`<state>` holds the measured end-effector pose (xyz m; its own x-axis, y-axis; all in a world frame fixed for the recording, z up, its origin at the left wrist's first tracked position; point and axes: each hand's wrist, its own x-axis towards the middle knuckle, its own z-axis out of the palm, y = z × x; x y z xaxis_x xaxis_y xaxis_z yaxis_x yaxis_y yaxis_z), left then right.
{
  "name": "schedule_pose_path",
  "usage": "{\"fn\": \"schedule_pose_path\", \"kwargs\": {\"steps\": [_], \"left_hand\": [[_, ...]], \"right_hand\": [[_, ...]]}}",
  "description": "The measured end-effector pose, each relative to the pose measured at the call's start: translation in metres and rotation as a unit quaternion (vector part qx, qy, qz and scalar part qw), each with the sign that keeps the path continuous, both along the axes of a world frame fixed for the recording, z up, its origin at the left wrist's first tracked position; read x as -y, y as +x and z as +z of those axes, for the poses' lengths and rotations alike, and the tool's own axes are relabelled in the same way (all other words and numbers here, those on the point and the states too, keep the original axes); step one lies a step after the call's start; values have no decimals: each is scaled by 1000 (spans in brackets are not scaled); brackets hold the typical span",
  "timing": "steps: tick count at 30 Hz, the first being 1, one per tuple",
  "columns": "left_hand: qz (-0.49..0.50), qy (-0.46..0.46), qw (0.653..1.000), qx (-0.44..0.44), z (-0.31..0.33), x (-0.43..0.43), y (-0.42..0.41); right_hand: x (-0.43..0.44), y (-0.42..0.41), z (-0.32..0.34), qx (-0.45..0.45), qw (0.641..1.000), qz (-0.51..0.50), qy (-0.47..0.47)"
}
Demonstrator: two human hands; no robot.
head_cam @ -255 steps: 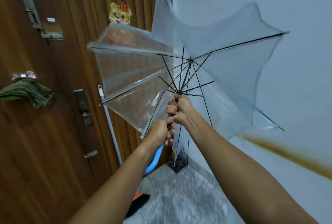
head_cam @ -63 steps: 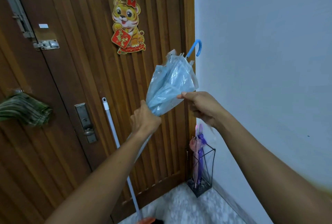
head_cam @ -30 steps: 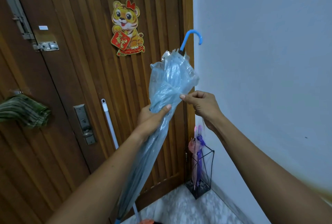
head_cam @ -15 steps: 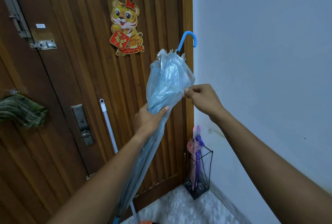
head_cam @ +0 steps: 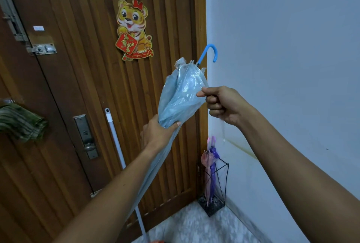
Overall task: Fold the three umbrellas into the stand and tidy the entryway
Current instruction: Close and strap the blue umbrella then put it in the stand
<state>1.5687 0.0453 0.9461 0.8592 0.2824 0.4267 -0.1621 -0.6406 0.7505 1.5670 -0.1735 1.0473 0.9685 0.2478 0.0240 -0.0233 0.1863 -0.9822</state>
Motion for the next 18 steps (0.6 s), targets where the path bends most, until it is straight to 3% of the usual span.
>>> {"fn": "schedule_pose_path", "kwargs": {"steps": [6, 10, 18], "left_hand": [[-33, -99, 994, -20, 4, 6, 1], [-52, -117, 991, -31, 3, 3, 3], [-129, -221, 966, -42, 2, 3, -2]], "right_hand": [[8, 4, -7, -27, 992, 118, 30], [10, 4, -10, -25, 988, 151, 19], [13, 3, -14, 8, 989, 111, -93]]}}
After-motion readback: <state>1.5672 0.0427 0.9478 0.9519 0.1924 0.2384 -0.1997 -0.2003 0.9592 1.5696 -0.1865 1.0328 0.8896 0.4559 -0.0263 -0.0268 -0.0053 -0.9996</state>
